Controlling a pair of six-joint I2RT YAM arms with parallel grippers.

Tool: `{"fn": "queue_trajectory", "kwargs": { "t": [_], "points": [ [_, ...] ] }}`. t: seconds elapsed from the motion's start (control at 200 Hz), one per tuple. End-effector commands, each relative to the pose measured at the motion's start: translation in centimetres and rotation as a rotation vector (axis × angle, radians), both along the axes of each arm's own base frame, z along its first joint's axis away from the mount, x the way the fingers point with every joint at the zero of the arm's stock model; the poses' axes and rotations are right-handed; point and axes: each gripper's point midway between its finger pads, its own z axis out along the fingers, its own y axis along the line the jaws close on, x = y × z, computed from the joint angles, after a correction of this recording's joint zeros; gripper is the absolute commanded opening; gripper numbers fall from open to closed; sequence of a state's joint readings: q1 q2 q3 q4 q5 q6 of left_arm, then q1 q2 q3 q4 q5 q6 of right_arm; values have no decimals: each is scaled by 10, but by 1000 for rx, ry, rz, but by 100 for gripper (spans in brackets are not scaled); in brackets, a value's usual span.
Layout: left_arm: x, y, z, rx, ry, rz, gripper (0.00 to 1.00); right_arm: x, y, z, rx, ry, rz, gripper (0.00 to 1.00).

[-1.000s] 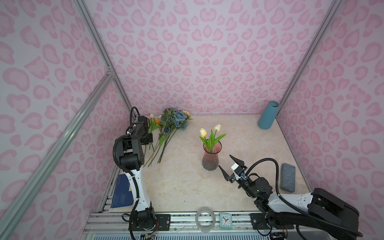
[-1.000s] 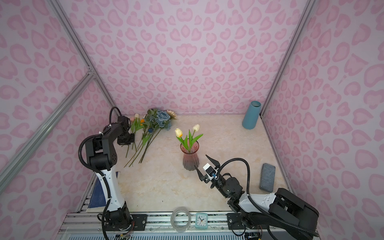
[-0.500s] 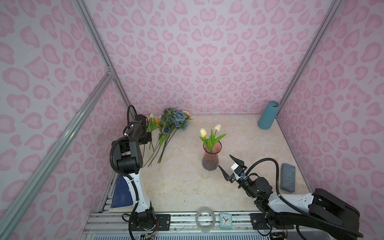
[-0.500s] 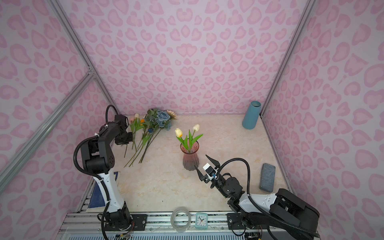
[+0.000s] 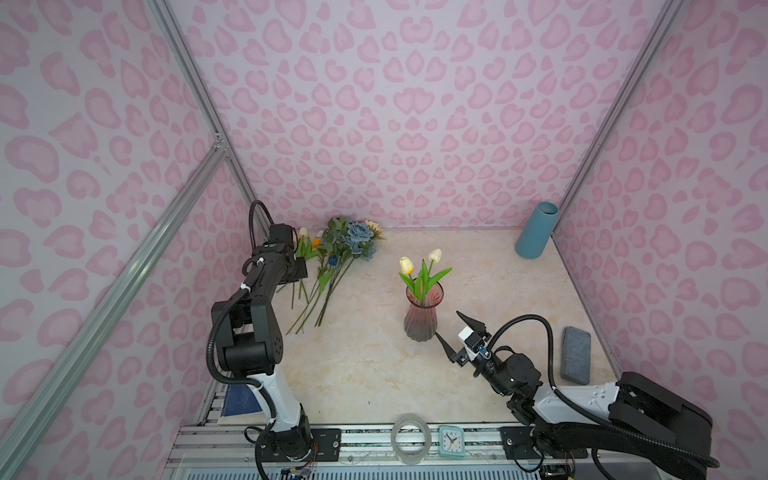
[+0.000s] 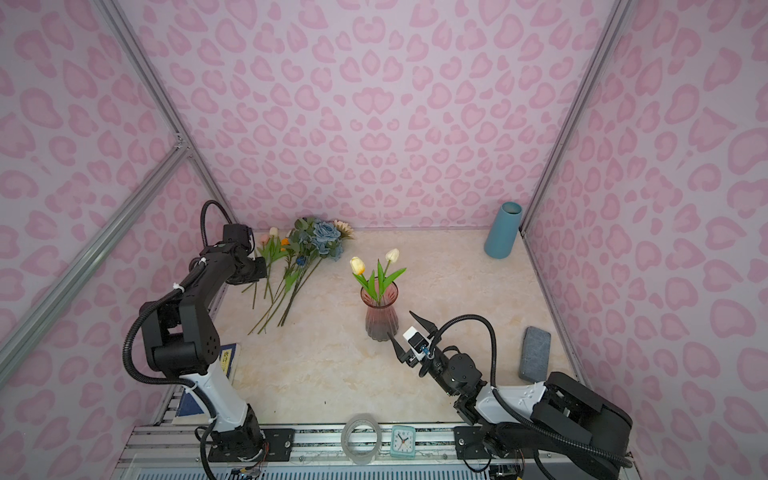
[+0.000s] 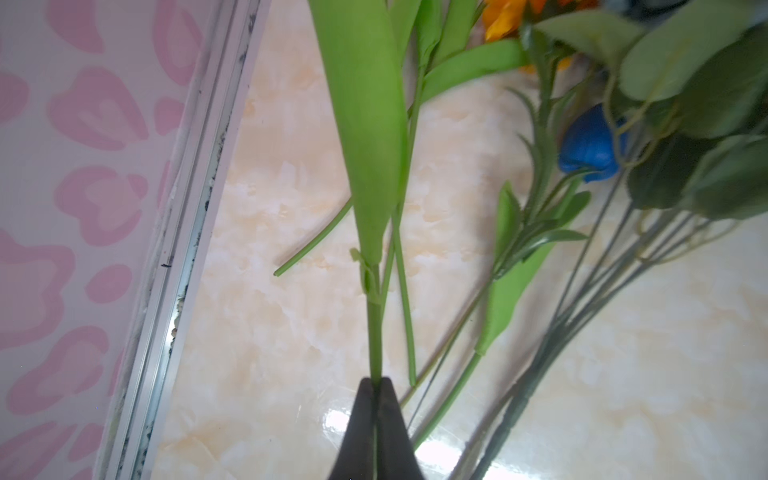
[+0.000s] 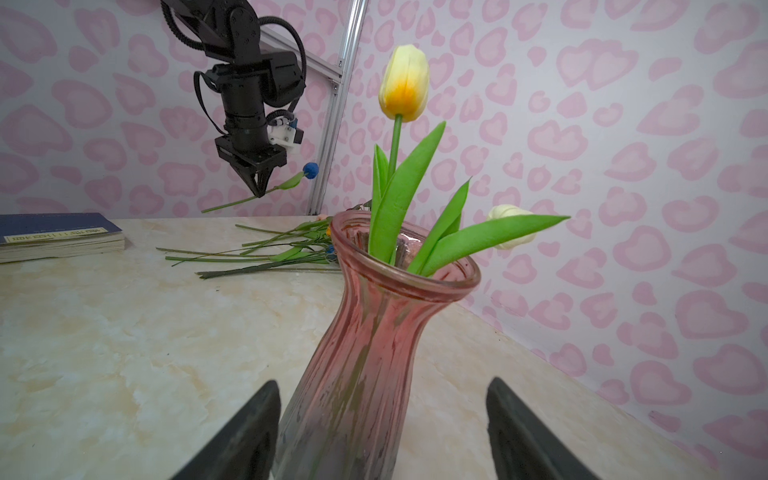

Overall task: Arrange the flowers into the vase
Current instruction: 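Grasp the blue tulip with the left gripper and carry it toward the vase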

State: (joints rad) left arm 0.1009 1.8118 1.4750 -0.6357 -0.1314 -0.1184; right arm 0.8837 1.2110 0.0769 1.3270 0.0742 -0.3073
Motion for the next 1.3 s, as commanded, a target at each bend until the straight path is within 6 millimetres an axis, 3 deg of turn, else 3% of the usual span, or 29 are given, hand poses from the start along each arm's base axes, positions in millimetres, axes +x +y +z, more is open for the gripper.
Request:
{"fn": "queue_trajectory", "kwargs": {
  "t": [0.0, 0.085, 0.155, 0.33, 0.435, 0.71, 0.815, 1.005, 1.295],
  "points": [
    [12, -12, 35, -11, -171, 13, 3, 4, -2, 10, 36, -23, -26, 77],
    [14, -32, 65, -18, -300, -25, 3, 6, -3, 10, 41, -28, -35, 77],
    [8, -49, 78, -28, -384, -50, 3, 6, -2, 9, 43, -31, -38, 78],
    [-5, -118, 132, -119, -628, -228, 3, 10, -5, 16, 77, -65, -70, 78],
    [-25, -154, 161, -158, -750, -341, 3, 16, -4, 10, 56, -46, -90, 78],
    [-86, -222, 223, -339, -1069, -643, 3, 16, -1, 8, 50, -49, -79, 79],
    [-115, -250, 234, -347, -1144, -779, 3, 13, -2, 11, 61, -53, -72, 79],
    [-155, -271, 252, -394, -1240, -933, 3, 10, -3, 13, 66, -58, -67, 79],
    [-196, -307, 250, -540, -1219, -1148, 3, 6, -5, 14, 70, -61, -64, 79]
  ]
}}
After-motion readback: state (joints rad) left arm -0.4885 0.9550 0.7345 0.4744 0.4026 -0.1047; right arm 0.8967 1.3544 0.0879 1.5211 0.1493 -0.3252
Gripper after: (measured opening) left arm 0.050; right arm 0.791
